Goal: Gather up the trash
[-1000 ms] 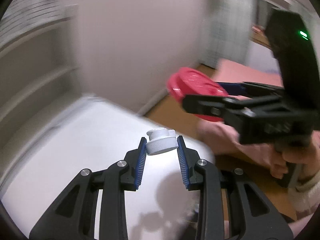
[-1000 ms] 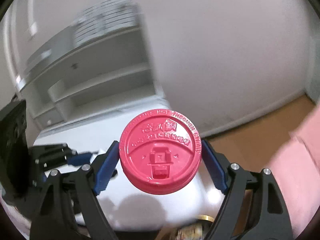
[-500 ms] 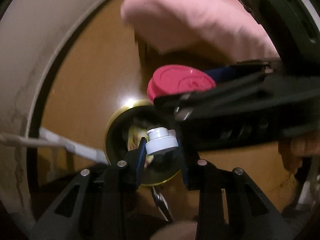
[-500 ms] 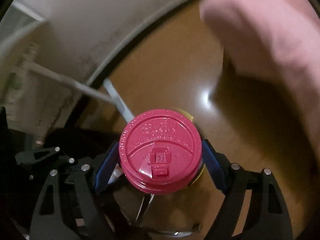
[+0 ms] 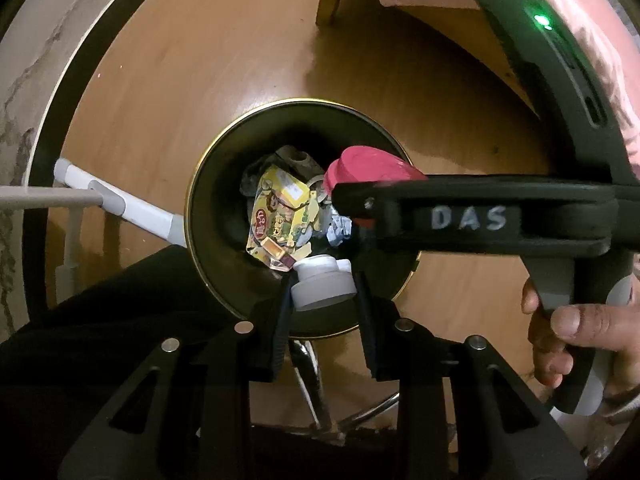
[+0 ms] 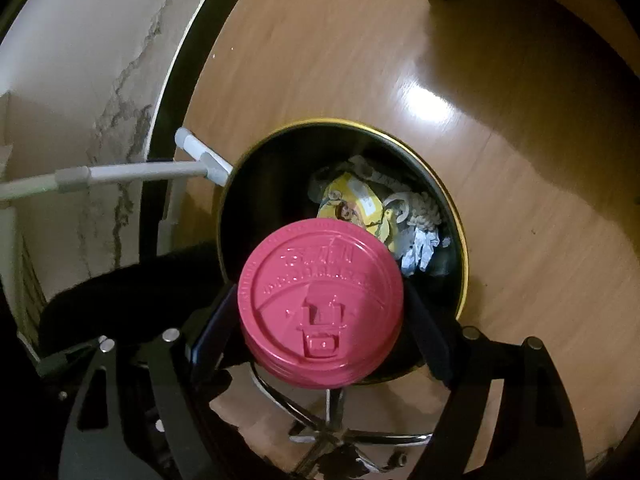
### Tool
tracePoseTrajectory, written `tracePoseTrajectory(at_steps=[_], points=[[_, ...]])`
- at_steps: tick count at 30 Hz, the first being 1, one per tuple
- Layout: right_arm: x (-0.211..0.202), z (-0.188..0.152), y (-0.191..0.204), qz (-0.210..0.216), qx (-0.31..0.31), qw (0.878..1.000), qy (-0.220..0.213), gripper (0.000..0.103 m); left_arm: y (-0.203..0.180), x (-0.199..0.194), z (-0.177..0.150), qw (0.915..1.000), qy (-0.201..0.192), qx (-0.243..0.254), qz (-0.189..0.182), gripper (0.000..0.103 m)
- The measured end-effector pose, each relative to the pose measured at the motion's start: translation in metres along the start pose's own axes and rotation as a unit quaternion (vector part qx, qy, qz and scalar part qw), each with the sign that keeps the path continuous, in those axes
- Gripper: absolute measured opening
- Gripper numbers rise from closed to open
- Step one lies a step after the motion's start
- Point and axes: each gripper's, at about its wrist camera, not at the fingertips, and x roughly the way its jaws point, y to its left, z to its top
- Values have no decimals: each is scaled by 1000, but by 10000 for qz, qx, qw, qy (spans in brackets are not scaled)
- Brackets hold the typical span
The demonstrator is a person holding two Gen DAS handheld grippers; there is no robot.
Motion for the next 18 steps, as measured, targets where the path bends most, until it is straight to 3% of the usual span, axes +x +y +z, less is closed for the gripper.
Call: tracePoseTrajectory(at_steps=[4, 5, 6, 8, 11, 13, 15, 18], points=[[3, 3, -3, 250, 264, 9993, -78, 85, 4, -1, 3, 9995, -28, -193, -248, 30], [0, 3, -4, 287, 320, 9990, -84, 94, 6, -1, 3, 9991, -24, -240, -341, 38], [-4, 5, -5, 313, 342, 9989, -109, 96, 8, -1, 4, 9988, -34, -271, -399, 61], [-6, 6, -6, 293, 387, 9987, -133, 96, 7, -7, 4, 9979, -206, -295, -540, 86], [-22, 8, -7, -102, 442, 9987, -227, 96, 2, -17, 1, 9955, -439, -178, -824, 89], [-47, 7, -3, -425, 323, 9971, -541, 96, -7, -31, -2, 9946, -639, -51, -812, 89], [-82, 4, 5, -819, 159, 9909, -1058, 96, -25, -59, -7, 9905, -1100, 94, -824, 89], [-155, -7, 29, -1456, -163, 9656, -2147, 96, -59, -113, -18, 9819, -1671, 363, -815, 89]])
